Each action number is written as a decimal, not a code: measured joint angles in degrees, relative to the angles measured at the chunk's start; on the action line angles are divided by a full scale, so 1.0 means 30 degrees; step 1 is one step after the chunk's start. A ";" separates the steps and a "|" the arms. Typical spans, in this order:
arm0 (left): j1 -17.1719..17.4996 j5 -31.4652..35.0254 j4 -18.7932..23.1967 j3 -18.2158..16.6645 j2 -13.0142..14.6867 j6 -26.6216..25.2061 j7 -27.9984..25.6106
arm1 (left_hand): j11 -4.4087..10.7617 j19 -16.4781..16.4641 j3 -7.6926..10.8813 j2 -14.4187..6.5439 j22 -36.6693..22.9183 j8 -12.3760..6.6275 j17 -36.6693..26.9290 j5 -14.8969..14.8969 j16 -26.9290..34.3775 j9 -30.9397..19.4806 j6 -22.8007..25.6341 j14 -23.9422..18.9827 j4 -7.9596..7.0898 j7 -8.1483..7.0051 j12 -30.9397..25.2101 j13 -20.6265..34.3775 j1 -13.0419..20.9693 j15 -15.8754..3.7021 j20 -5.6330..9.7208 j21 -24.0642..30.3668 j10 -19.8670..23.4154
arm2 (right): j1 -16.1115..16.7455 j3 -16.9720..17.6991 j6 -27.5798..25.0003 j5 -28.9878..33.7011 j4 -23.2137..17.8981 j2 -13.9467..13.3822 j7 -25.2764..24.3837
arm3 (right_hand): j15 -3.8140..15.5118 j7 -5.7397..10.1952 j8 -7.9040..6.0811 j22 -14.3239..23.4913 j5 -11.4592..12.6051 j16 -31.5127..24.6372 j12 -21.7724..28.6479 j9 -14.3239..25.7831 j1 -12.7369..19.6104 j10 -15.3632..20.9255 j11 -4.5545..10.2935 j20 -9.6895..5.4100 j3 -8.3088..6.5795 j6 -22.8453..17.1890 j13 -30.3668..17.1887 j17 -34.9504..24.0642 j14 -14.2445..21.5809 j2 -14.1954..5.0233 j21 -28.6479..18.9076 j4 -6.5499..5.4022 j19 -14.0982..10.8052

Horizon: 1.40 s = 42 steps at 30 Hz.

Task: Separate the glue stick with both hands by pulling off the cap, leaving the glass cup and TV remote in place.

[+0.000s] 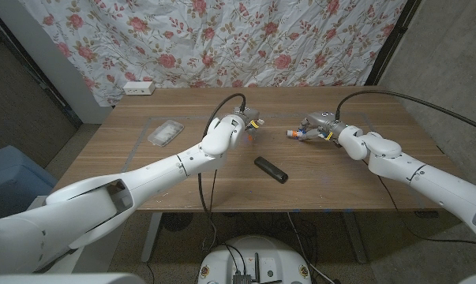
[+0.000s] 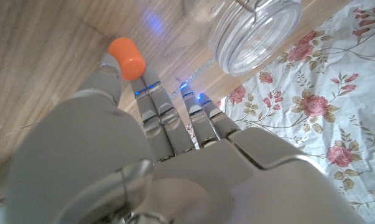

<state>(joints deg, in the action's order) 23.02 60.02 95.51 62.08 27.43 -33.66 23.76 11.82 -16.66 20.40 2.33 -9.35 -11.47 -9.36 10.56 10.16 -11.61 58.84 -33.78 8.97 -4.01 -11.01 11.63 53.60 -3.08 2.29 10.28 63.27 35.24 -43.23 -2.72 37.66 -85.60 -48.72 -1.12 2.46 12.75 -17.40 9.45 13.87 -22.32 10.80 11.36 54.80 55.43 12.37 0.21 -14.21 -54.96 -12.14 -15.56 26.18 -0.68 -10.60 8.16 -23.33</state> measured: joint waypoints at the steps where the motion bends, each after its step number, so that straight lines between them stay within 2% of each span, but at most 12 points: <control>1: 0.0058 0.0102 -0.0051 0.0000 -0.0032 -0.0056 -0.0044 | 0.0028 0.0000 0.0000 0.0000 0.0000 -0.0001 0.0000 0.0000 0.0000 -0.0003 0.0000 0.0000 0.0000 0.0000 0.0000 0.0000 0.0000 0.0000 0.0000 0.0000 0.0028 | -0.0022 -0.0034 -0.0035 0.0009 0.0000 0.0001 0.0075 | 0.0024 0.0078 0.0077 0.0000 0.0028 0.0054 0.0000 0.0001 0.0001 -0.0064 -0.0064 0.0000 0.0023 0.0076 0.0000 0.0000 -0.0024 0.0001 0.0000 0.0023 0.0000; 3: 0.0100 0.0176 -0.0078 -0.0006 -0.0055 -0.0085 -0.0065 | 0.0027 -0.0001 0.0000 0.0000 0.0000 0.0000 0.0000 0.0000 0.0001 -0.0003 0.0000 0.0000 0.0001 0.0000 0.0000 0.0000 0.0000 -0.0001 -0.0001 0.0000 0.0028 | -0.0044 -0.0056 -0.0046 0.0019 0.0000 0.0004 0.0108 | 0.0102 0.0213 0.0196 0.0000 0.0036 0.0129 0.0000 -0.0006 -0.0144 -0.0247 -0.0024 0.0000 0.0022 0.0254 0.0000 0.0000 -0.0101 0.0149 0.0000 0.0023 0.0000; 6: 0.0173 0.0286 -0.0161 -0.0039 -0.0103 -0.0137 -0.0089 | 0.0073 -0.0011 0.0000 0.0000 0.0000 0.0000 0.0000 0.0000 0.0012 -0.0004 0.0000 0.0000 0.0000 -0.0001 0.0000 -0.0001 0.0000 0.0000 -0.0010 0.0000 -0.0018 | -0.0089 -0.0098 -0.0070 0.0052 -0.0005 0.0004 0.0224 | 0.0038 0.0019 0.0370 0.0000 0.0136 0.0305 0.0001 -0.0048 -0.0146 -0.0553 -0.0064 0.0004 0.0076 0.0660 0.0000 0.0034 -0.0310 0.0159 0.0000 0.0077 0.0005; 7: 0.0184 0.0303 -0.0175 -0.0048 -0.0110 -0.0140 -0.0095 | 0.0098 -0.0011 0.0000 0.0001 0.0000 -0.0001 0.0000 0.0000 0.0012 -0.0003 -0.0001 0.0000 0.0001 -0.0001 0.0000 -0.0001 0.0000 0.0000 -0.0010 0.0000 -0.0043 | -0.0099 -0.0108 -0.0075 0.0061 -0.0007 0.0005 0.0262 | 0.0069 0.0026 0.0380 0.0000 0.0170 0.0344 -0.0018 -0.0056 -0.0199 -0.0726 -0.0028 0.0074 0.0099 0.0761 0.0001 0.0047 -0.0342 0.0557 0.0000 0.0099 0.0075; 11: 0.0254 0.0407 -0.0291 -0.0098 -0.0168 -0.0192 -0.0157 | 0.0100 -0.0029 0.0000 0.0001 0.0000 0.0000 0.0000 0.0000 0.0012 -0.0003 -0.0002 0.0000 0.0000 -0.0001 0.0000 -0.0002 0.0001 0.0000 0.0006 0.0000 -0.0044 | -0.0181 -0.0157 -0.0096 0.0104 -0.0038 0.0005 0.0466 | 0.0020 0.0053 0.0665 0.0000 0.0401 0.0578 -0.0073 -0.0059 -0.0362 -0.1528 -0.0072 0.0142 0.0180 0.1391 0.0001 0.0000 -0.0660 0.0770 0.0000 0.0017 0.0143; 17: 0.0302 0.0500 -0.0477 -0.0123 -0.0261 -0.0253 -0.0240 | 0.0102 -0.0084 -0.0055 0.0001 0.0000 0.0000 0.0000 0.0000 0.0012 -0.0002 -0.0001 0.0000 0.0051 -0.0002 0.0000 -0.0006 0.0001 0.0000 0.0059 0.0000 -0.0047 | -0.0327 -0.0244 -0.0119 0.0184 -0.0081 -0.0011 0.0819 | 0.0005 0.0026 0.1308 0.0000 0.0882 0.0883 -0.0145 -0.0057 -0.0599 -0.2979 -0.0097 0.0345 0.0179 0.2654 0.0002 -0.0006 -0.1239 0.1007 0.0000 0.0017 0.0347; 21: 0.0308 0.0549 -0.0635 -0.0125 -0.0325 -0.0295 -0.0298 | 0.0166 -0.0084 -0.0055 -0.0005 0.0000 0.0001 0.0000 0.0000 0.0013 0.0000 -0.0004 0.0000 0.0051 -0.0004 0.0000 -0.0008 -0.0005 0.0000 0.0058 0.0000 -0.0110 | -0.0430 -0.0290 -0.0122 0.0216 -0.0104 -0.0027 0.1113 | 0.0034 0.0007 0.1754 0.0000 0.1243 0.1177 -0.0145 -0.0056 -0.0877 -0.4042 -0.0340 0.0488 0.0258 0.3796 0.0002 -0.0097 -0.1680 0.1284 0.0000 -0.0063 0.0490; 27: 0.0315 0.0627 -0.0845 -0.0124 -0.0435 -0.0411 -0.0422 | 0.0166 -0.0084 -0.0055 -0.0075 0.0001 0.0002 0.0000 0.0000 0.0013 0.0007 -0.0034 0.0000 0.0051 -0.0034 0.0000 -0.0013 -0.0075 0.0000 0.0058 0.0000 -0.0110 | -0.0564 -0.0324 -0.0120 0.0228 -0.0158 -0.0071 0.1505 | -0.0065 -0.0021 0.2138 -0.0001 0.1535 0.1351 -0.0144 -0.0063 -0.1329 -0.4974 -0.0770 0.0688 0.0545 0.5320 0.0002 -0.0259 -0.2136 0.1736 0.0000 -0.0195 0.0835; 33: 0.0317 0.0703 -0.1001 -0.0054 -0.0505 -0.0515 -0.0498 | 0.0165 -0.0085 -0.0055 -0.0074 0.0000 0.0002 0.0000 0.0000 0.0013 0.0010 -0.0101 0.0000 0.0050 -0.0101 0.0001 -0.0023 -0.0074 0.0000 0.0057 0.0000 -0.0110 | -0.0614 -0.0331 -0.0113 0.0229 -0.0232 -0.0120 0.1775 | -0.0026 -0.0044 0.2305 -0.0001 0.1881 0.1618 -0.0144 -0.0149 -0.1730 -0.5866 -0.1158 0.0619 0.0679 0.6817 0.0003 -0.0363 -0.2590 0.2130 0.0000 -0.0330 0.1034; 36: 0.0317 0.0745 -0.1068 0.0004 -0.0538 -0.0580 -0.0500 | 0.0254 -0.0085 -0.0056 -0.0074 0.0000 0.0002 0.0000 0.0000 0.0013 0.0010 -0.0102 0.0000 0.0049 -0.0102 0.0001 -0.0018 -0.0074 0.0000 0.0057 0.0000 -0.0202 | -0.0620 -0.0331 -0.0112 0.0227 -0.0294 -0.0165 0.1896 | -0.0066 -0.0052 0.2345 -0.0001 0.1955 0.1620 -0.0145 -0.0148 -0.1911 -0.6106 -0.1255 0.0751 0.0762 0.7356 0.0004 -0.0364 -0.2733 0.1960 0.0000 -0.0412 0.1172; 38: 0.0317 0.0770 -0.1117 0.0056 -0.0556 -0.0620 -0.0497 | 0.0293 -0.0085 -0.0117 0.0026 0.0000 0.0002 0.0000 0.0000 0.0013 0.0010 -0.0176 -0.0001 -0.0011 -0.0169 0.0001 -0.0002 -0.0173 0.0000 0.0057 0.0000 -0.0252 | -0.0621 -0.0331 -0.0112 0.0223 -0.0328 -0.0179 0.1942 | -0.0034 -0.0015 0.2345 -0.0001 0.2026 0.1708 -0.0144 -0.0148 -0.2133 -0.6349 -0.1365 0.0821 0.0782 0.7602 0.0004 -0.0410 -0.2899 0.2182 0.0000 -0.0433 0.1241; 42: 0.0316 0.0836 -0.1195 0.0131 -0.0596 -0.0741 -0.0382 | 0.0279 -0.0085 -0.0265 0.0023 0.0000 0.0079 0.0000 0.0003 0.0013 0.0005 -0.0490 -0.0001 -0.0005 -0.0192 0.0070 0.0048 -0.0337 0.0000 0.0057 0.0001 -0.0547 | -0.0591 -0.0293 -0.0154 0.0212 -0.0477 -0.0246 0.2044 | -0.0034 -0.0046 0.2345 -0.0001 0.2031 0.1752 -0.0144 -0.0147 -0.2233 -0.6478 -0.1495 0.0820 0.0861 0.7827 0.0004 -0.0450 -0.2898 0.2083 0.0000 -0.0512 0.1240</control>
<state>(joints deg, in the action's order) 23.97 62.52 91.92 62.48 25.64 -35.88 22.61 12.65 -16.91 19.61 2.40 -9.35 -11.24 -9.37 10.57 10.20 -11.60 57.37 -33.78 8.96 -4.59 -10.80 11.78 52.59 -3.08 2.46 10.29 61.63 33.46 -44.11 -3.18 38.29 -87.03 -49.46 5.02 2.35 12.61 -10.36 9.45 19.96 -17.06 10.36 10.92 48.10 36.00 7.89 2.67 -11.63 -31.48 -12.12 -16.91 17.49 5.56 -10.60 6.63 -19.61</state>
